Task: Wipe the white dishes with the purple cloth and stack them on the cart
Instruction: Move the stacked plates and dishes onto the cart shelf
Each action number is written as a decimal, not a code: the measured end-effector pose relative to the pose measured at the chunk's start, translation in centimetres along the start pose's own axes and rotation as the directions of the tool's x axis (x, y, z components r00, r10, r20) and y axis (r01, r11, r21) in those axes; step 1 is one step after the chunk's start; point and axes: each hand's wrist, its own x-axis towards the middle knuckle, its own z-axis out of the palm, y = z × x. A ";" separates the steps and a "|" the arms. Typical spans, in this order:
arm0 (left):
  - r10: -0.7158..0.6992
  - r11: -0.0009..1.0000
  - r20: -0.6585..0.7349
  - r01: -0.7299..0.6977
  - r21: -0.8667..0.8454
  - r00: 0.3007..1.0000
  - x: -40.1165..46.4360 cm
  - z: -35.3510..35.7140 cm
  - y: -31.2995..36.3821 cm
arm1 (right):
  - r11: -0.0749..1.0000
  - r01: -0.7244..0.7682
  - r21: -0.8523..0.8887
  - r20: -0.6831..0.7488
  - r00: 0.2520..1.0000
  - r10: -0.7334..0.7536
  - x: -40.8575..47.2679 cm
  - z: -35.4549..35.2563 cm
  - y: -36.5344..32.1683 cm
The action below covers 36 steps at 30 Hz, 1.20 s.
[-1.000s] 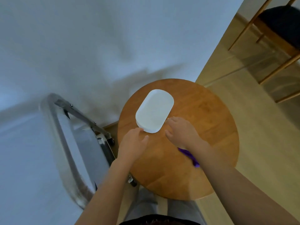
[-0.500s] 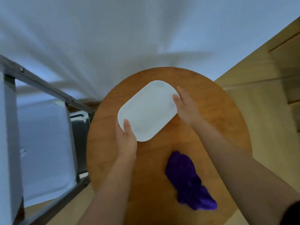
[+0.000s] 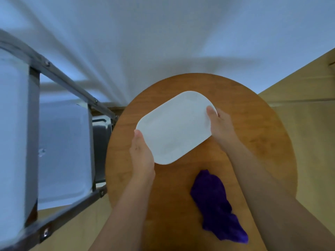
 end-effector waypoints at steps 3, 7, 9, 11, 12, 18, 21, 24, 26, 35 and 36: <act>0.041 0.999 0.020 -0.041 0.022 0.999 -2.0 -1.6 2.0 | 0.998 0.025 0.050 -0.031 0.999 -0.023 -2.4 -0.4 -2.6; 0.093 0.991 0.055 -0.098 0.089 0.994 -4.7 -5.0 4.8 | 0.991 0.061 0.117 -0.074 0.996 -0.053 -6.8 -0.6 -6.6; 0.154 0.984 0.104 -0.163 0.078 0.983 -6.3 -7.0 6.2 | 0.990 0.076 0.120 -0.099 0.993 -0.064 -9.7 -0.9 -8.5; 0.210 0.969 0.154 -0.226 0.096 0.966 -8.0 -9.3 7.7 | 0.987 0.086 0.134 -0.132 0.989 -0.068 -12.8 -1.0 -10.5; 0.227 0.962 0.179 -0.249 0.114 0.957 -8.8 -10.5 8.4 | 0.987 0.083 0.140 -0.141 0.988 -0.063 -14.3 -0.9 -11.5; 0.341 0.929 0.248 -0.365 0.058 0.907 -11.5 -20.5 12.9 | 0.982 0.134 0.133 -0.129 0.985 -0.117 -22.6 2.4 -17.9; 0.404 0.901 0.203 -0.426 0.078 0.892 -11.3 -27.3 15.2 | 0.980 0.143 0.139 -0.051 0.989 -0.137 -25.8 6.6 -20.1; 0.430 0.893 0.137 -0.443 0.083 0.892 -10.2 -34.3 16.8 | 0.970 0.161 0.183 0.051 0.984 -0.173 -28.6 11.9 -21.3; 0.440 0.892 0.071 -0.445 0.081 0.895 -9.0 -38.6 17.4 | 0.969 0.164 0.184 0.116 0.975 -0.187 -30.0 15.7 -21.9; 0.298 0.951 0.014 -0.299 0.083 0.954 -0.1 -50.4 18.3 | 0.990 0.071 0.122 0.225 0.969 -0.097 -31.5 30.9 -22.0; 0.291 0.954 0.009 -0.290 0.079 0.957 1.1 -50.9 18.2 | 0.991 0.053 0.121 0.224 0.971 -0.080 -31.3 32.3 -21.7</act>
